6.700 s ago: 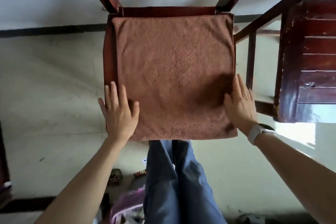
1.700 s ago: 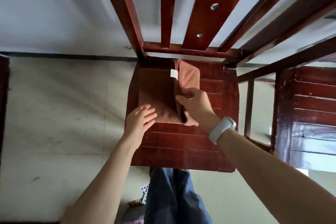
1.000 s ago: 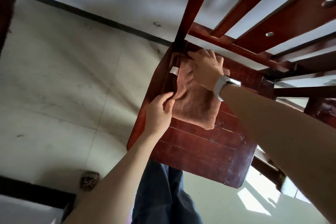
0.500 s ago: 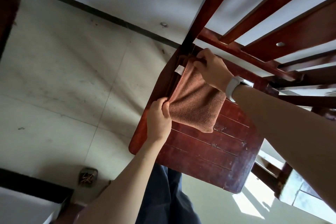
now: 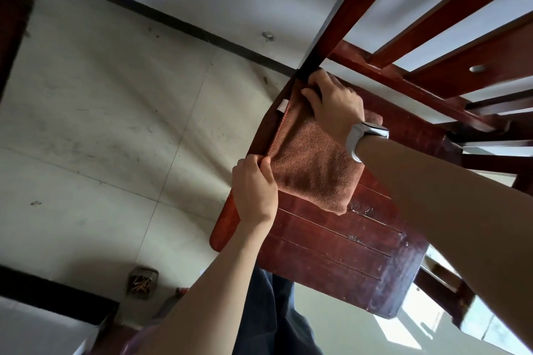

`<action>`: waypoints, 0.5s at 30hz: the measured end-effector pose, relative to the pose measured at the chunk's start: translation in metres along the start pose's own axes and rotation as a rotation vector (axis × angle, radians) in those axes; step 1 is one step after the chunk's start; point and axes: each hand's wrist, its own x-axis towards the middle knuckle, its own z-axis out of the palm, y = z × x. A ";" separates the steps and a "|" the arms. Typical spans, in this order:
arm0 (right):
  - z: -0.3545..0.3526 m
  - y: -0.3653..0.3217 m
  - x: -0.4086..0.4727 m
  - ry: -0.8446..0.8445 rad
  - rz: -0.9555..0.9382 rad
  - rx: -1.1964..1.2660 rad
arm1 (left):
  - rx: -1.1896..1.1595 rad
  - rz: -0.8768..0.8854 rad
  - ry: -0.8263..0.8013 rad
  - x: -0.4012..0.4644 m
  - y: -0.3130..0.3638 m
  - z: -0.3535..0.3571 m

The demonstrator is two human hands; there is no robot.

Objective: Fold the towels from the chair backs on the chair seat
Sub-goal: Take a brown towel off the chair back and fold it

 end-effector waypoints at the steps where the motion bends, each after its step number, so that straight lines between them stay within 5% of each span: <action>1: 0.004 0.001 0.001 -0.005 -0.002 -0.020 | 0.001 0.003 -0.003 0.000 -0.002 0.001; 11: -0.004 0.004 -0.022 0.130 -0.014 -0.138 | 0.093 0.139 -0.017 0.005 -0.007 -0.008; 15: 0.009 0.014 -0.075 0.204 -0.215 -0.385 | 0.264 0.439 0.035 0.002 0.004 -0.004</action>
